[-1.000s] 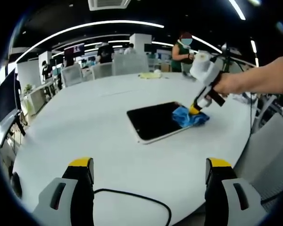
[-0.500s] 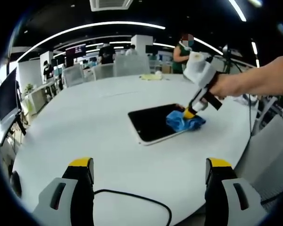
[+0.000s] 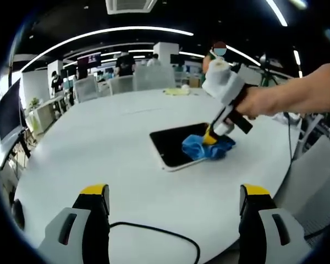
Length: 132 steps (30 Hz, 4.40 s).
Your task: Wipe the mirror surface with the cleaning cloth until all visible marks leave the cleaned area.
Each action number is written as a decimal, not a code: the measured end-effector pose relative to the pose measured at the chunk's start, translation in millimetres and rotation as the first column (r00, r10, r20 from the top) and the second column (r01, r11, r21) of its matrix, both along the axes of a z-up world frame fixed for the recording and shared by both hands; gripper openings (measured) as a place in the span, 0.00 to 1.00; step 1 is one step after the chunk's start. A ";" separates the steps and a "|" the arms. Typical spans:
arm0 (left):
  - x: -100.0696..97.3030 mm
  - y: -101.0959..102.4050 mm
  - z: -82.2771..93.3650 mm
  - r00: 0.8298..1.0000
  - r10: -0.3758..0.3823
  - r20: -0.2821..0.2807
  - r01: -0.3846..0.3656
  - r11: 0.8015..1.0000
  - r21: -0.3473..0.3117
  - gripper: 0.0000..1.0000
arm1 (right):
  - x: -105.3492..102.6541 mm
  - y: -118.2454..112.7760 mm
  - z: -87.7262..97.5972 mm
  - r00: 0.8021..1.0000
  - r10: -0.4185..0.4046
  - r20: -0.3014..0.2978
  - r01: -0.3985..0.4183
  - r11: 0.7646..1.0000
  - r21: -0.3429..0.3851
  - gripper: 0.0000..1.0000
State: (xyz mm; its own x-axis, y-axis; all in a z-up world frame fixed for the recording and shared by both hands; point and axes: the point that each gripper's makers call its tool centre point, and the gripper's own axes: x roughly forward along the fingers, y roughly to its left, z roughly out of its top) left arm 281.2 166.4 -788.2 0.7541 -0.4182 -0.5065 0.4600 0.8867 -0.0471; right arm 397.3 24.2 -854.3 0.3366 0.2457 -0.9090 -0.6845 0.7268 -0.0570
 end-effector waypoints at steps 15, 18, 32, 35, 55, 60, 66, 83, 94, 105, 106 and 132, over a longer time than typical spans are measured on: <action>0.2 -1.0 1.3 1.000 -0.005 0.005 0.005 1.000 0.001 0.99 | -1.9 49.9 0.2 0.998 0.056 -0.010 -0.056 0.998 0.030 0.03; 0.4 -0.9 1.6 1.000 -0.003 0.006 0.003 1.000 -0.002 0.99 | -2.0 59.3 0.5 0.998 0.068 -0.012 -0.067 0.997 0.032 0.03; 0.9 -1.0 2.2 1.000 -0.002 0.008 0.002 1.000 -0.010 0.99 | 1.1 86.2 -3.6 0.995 0.098 -0.018 -0.097 0.994 0.051 0.03; 0.9 -0.6 2.4 1.000 0.001 0.009 -0.001 1.000 -0.011 0.99 | 3.1 92.0 -6.1 0.994 0.105 -0.016 -0.104 0.993 0.054 0.03; 1.0 -0.4 2.0 1.000 0.003 0.005 -0.003 1.000 -0.010 0.99 | -10.0 100.1 -0.5 0.992 0.130 0.000 -0.129 0.989 0.071 0.03; 0.9 -0.7 1.8 1.000 0.000 0.004 0.000 1.000 -0.010 0.99 | -10.7 100.3 0.7 0.991 0.135 -0.005 -0.134 0.988 0.077 0.03; 1.5 1.3 1.8 1.000 0.012 0.004 -0.012 1.000 -0.018 0.99 | -11.2 100.3 1.4 0.989 0.150 -0.005 -0.149 0.986 0.077 0.03; 0.4 0.4 -0.6 1.000 0.003 -0.007 -0.003 1.000 -0.008 0.99 | -6.1 99.3 -0.1 0.973 0.223 -0.055 -0.216 0.971 0.105 0.03; -1.5 -0.3 -4.1 1.000 0.002 -0.025 -0.002 1.000 -0.008 0.99 | -2.9 97.9 -1.0 0.955 0.279 -0.098 -0.267 0.956 0.117 0.03; -0.9 0.1 -6.3 1.000 0.002 -0.031 -0.002 1.000 -0.013 0.99 | 17.8 95.2 -0.3 0.948 0.298 -0.113 -0.284 0.950 0.126 0.03; -0.8 0.2 -6.2 1.000 0.003 -0.031 -0.003 1.000 -0.014 0.99 | 20.2 95.1 -0.4 0.948 0.298 -0.114 -0.284 0.950 0.126 0.03; -0.4 2.7 -5.7 0.999 0.022 -0.030 -0.023 0.999 -0.027 0.99 | 84.5 92.4 -3.5 0.952 0.287 -0.106 -0.278 0.956 0.089 0.03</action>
